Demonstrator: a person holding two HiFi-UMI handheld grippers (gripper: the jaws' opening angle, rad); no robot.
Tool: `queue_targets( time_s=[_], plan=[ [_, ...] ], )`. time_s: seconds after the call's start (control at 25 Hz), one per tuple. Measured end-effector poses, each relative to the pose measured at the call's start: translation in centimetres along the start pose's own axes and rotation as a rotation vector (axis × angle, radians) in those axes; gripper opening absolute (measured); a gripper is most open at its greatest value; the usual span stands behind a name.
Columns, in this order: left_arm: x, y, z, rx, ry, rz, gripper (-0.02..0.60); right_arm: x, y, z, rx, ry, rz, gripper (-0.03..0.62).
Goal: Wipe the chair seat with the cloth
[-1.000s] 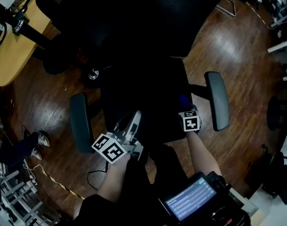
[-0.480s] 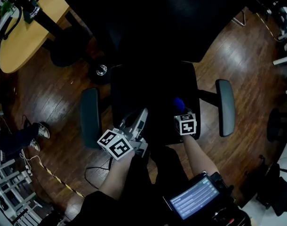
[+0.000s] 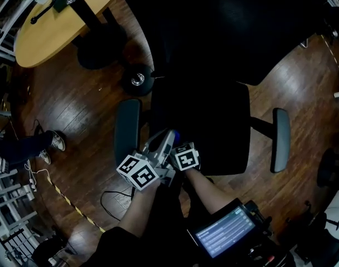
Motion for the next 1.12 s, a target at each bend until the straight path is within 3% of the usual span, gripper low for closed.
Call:
queue_targets(
  time_s=[0.16, 0.32, 0.48, 0.88, 1.12],
  plan=[
    [0.3, 0.5, -0.9, -0.013, 0.012, 0.016, -0.006, 2.4, -0.3, 1.9, 0.007, 0.051, -0.007, 0.048],
    [0.9, 0.2, -1.6, -0.014, 0.017, 0.011, -0.006, 2.5, -0.8, 2.3, -0.009, 0.044, -0.040, 0.048],
    [0.8, -0.6, -1.5, 0.002, 0.014, 0.012, -0.006, 1.3, -1.7, 0.7, -0.016, 0.011, 0.010, 0.048],
    [-1.7, -4.7, 3.0, 0.149, -0.059, 0.017, -0.006, -8.6, -8.0, -7.7, 0.046, -0.237, 0.169, 0.048],
    [-3.5, -7.5, 5.3, 0.220, -0.097, 0.025, -0.006, -13.3, -11.2, -12.5, 0.019, -0.311, 0.265, 0.048]
  ],
)
Point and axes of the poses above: the fingertips, and each gripper's own axes: z forward along the fingers, x to its left, y out of its top, the point moved 4 cm from there along -z, backward along the fingers, and after that the axes turned 14 degrees about -z, right-handed, at the moved point
